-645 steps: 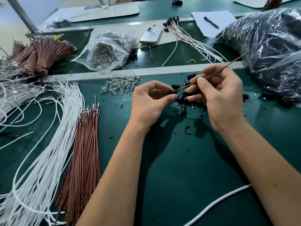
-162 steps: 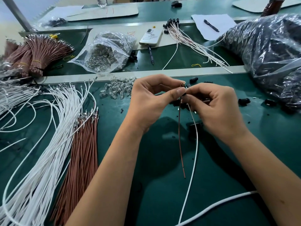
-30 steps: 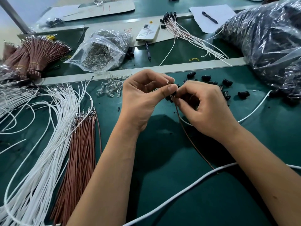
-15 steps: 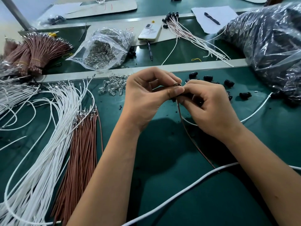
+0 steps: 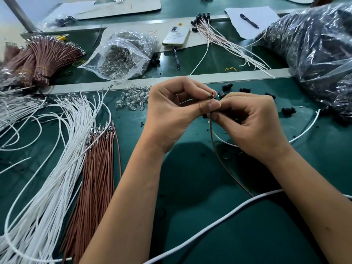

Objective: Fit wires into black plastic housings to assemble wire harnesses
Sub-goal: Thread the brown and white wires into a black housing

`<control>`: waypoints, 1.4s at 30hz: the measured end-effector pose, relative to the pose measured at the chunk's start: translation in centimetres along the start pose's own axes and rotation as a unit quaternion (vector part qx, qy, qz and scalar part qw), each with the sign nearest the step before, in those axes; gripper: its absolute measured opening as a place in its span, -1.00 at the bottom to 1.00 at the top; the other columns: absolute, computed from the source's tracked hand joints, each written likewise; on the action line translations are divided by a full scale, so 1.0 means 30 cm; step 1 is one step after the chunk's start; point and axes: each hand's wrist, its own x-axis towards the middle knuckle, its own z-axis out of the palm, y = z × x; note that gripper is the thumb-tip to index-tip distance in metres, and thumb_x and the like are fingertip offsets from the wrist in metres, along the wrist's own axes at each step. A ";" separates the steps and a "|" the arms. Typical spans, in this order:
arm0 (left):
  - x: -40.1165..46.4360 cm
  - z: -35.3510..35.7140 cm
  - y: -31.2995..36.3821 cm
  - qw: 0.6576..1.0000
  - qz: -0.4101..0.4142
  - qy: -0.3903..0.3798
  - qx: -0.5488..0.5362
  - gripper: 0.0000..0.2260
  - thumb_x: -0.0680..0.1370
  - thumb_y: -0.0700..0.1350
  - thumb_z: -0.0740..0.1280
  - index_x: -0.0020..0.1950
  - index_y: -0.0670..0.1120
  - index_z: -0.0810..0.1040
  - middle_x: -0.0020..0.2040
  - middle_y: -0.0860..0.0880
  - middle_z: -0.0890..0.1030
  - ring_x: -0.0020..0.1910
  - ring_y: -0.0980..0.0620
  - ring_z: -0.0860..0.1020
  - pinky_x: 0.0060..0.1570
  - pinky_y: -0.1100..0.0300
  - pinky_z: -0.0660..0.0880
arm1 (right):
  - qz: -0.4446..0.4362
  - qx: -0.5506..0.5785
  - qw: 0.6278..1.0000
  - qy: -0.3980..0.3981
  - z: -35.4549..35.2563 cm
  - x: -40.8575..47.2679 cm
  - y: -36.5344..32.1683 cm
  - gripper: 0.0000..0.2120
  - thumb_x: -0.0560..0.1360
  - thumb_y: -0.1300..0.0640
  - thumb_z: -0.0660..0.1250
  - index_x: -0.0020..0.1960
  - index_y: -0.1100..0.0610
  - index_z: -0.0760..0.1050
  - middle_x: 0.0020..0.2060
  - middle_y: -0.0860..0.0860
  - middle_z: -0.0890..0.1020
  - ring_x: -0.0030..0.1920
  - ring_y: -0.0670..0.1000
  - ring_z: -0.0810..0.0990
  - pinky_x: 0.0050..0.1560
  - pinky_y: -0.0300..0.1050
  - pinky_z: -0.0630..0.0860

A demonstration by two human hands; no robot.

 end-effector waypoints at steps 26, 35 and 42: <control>-0.005 0.004 0.006 1.000 0.005 -0.002 -0.004 -0.75 0.36 -0.49 0.50 -0.23 -0.19 0.54 -0.16 -0.15 0.70 -0.17 -0.05 0.68 -0.10 0.11 0.59 | -0.026 -0.033 0.999 -0.010 -0.012 0.005 0.022 -0.97 0.52 0.26 0.53 -0.05 0.22 0.73 -0.19 0.02 0.70 -0.20 -0.01 0.67 -0.18 0.00 0.57; -0.004 -0.003 0.002 1.000 0.013 0.001 0.002 -0.74 0.35 -0.50 0.50 -0.22 -0.19 0.54 -0.17 -0.16 0.69 -0.16 -0.08 0.67 -0.08 0.08 0.59 | -0.017 -0.057 0.998 -0.013 -0.015 0.005 0.021 -0.96 0.50 0.26 0.54 -0.06 0.24 0.74 -0.20 0.05 0.70 -0.23 0.01 0.65 -0.19 0.00 0.56; 0.000 -0.011 -0.005 1.000 0.002 0.011 -0.029 -0.78 0.36 -0.48 0.49 -0.21 -0.21 0.56 -0.13 -0.15 0.69 -0.16 -0.07 0.66 -0.07 0.08 0.59 | -0.020 -0.032 0.999 -0.007 -0.005 0.004 0.013 -0.90 0.55 0.18 0.51 -0.06 0.23 0.71 -0.21 0.10 0.69 -0.26 0.17 0.62 -0.25 0.11 0.51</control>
